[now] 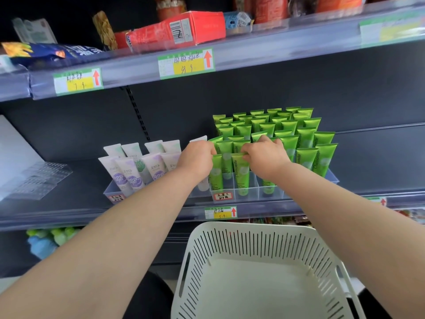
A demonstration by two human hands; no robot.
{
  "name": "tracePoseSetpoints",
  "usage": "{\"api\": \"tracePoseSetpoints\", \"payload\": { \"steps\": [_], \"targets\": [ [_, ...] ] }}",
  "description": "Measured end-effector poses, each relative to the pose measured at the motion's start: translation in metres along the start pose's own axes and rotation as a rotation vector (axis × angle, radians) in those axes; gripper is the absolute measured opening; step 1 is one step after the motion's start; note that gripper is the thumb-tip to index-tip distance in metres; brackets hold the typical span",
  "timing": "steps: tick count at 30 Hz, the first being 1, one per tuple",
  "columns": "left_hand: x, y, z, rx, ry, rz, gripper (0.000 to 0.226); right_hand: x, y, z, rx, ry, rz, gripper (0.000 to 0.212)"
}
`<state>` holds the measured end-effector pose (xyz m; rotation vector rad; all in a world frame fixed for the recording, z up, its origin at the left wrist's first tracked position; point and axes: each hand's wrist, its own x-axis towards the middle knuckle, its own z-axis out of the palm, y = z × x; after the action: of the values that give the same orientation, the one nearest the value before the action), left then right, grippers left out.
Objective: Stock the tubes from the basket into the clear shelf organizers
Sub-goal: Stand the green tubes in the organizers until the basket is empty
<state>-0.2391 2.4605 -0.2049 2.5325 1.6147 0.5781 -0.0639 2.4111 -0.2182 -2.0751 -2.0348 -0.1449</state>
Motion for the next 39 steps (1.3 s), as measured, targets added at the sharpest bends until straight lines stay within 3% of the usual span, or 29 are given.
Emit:
{"api": "tracePoseSetpoints", "payload": {
  "steps": [11, 21, 30, 35, 39],
  "targets": [
    [-0.005, 0.010, -0.007, -0.028, -0.023, -0.008, 0.028, -0.005, 0.001, -0.005, 0.028, -0.038, 0.003, 0.026],
    [0.004, 0.059, -0.006, -0.101, 0.055, 0.122, 0.021, -0.021, 0.042, -0.025, 0.000, 0.192, 0.031, 0.028],
    [0.016, 0.113, 0.017, 0.025, -0.098, 0.269, 0.027, -0.041, 0.093, -0.031, -0.102, 0.172, 0.106, 0.028],
    [0.021, 0.123, 0.026, 0.111, -0.216, 0.259, 0.032, -0.047, 0.107, -0.031, -0.220, 0.132, 0.139, 0.023],
    [0.021, 0.125, 0.027, 0.095, -0.231, 0.247, 0.028, -0.047, 0.112, -0.029, -0.190, 0.130, 0.155, 0.031]
  ]
}}
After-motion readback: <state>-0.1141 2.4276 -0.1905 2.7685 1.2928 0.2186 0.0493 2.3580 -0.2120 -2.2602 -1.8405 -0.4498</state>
